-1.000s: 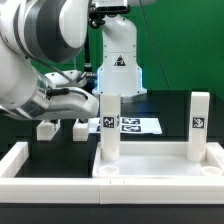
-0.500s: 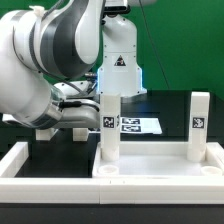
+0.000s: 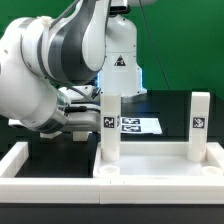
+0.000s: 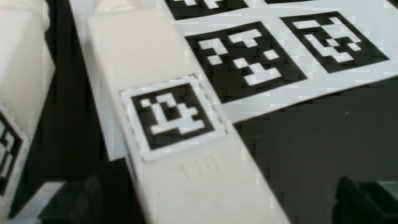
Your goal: Assemble desk
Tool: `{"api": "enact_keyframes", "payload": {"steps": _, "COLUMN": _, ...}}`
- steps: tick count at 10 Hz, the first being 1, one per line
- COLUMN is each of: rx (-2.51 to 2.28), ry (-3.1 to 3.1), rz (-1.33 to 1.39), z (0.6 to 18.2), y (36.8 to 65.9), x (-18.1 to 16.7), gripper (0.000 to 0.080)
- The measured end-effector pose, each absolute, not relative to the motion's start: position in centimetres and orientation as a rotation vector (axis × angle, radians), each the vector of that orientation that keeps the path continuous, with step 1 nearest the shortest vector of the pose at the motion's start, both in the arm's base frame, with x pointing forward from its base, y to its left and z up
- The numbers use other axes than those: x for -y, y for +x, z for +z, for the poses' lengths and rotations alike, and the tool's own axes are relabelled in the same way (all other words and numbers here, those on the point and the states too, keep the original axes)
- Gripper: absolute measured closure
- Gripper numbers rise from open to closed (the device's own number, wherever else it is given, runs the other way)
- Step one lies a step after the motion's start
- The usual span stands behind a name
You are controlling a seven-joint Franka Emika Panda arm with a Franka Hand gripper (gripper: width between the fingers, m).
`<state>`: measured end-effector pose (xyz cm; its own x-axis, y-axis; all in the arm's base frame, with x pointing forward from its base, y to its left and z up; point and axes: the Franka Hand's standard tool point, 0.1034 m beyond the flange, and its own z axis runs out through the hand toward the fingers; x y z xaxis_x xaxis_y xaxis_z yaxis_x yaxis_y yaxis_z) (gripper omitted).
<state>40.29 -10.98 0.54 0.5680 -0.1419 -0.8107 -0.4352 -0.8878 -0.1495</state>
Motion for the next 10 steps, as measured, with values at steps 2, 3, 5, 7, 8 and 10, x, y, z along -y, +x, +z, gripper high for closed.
{"api": "enact_keyframes", "payload": {"steps": 2, "rx": -0.473, "ry": -2.471, "rz": 1.234, "z": 0.53, "y": 40.28, "x": 11.01, "gripper": 0.0151}}
{"api": "enact_keyframes", "payload": {"steps": 3, "rx": -0.473, "ry": -2.471, "rz": 1.234, "z": 0.53, "y": 40.28, "x": 11.02, "gripper": 0.0271}}
{"api": "enact_keyframes", "payload": {"steps": 5, "rx": -0.474, "ry": -2.471, "rz": 1.233, "z": 0.54, "y": 40.27, "x": 11.04, "gripper": 0.0405}}
{"api": "enact_keyframes", "payload": {"steps": 7, "rx": -0.474, "ry": -2.471, "rz": 1.233, "z": 0.53, "y": 40.27, "x": 11.05, "gripper": 0.0512}}
{"api": "enact_keyframes", "payload": {"steps": 8, "rx": -0.474, "ry": -2.471, "rz": 1.233, "z": 0.53, "y": 40.27, "x": 11.05, "gripper": 0.0512}}
{"api": "enact_keyframes", "payload": {"steps": 10, "rx": -0.474, "ry": -2.471, "rz": 1.233, "z": 0.53, "y": 40.27, "x": 11.05, "gripper": 0.0512}}
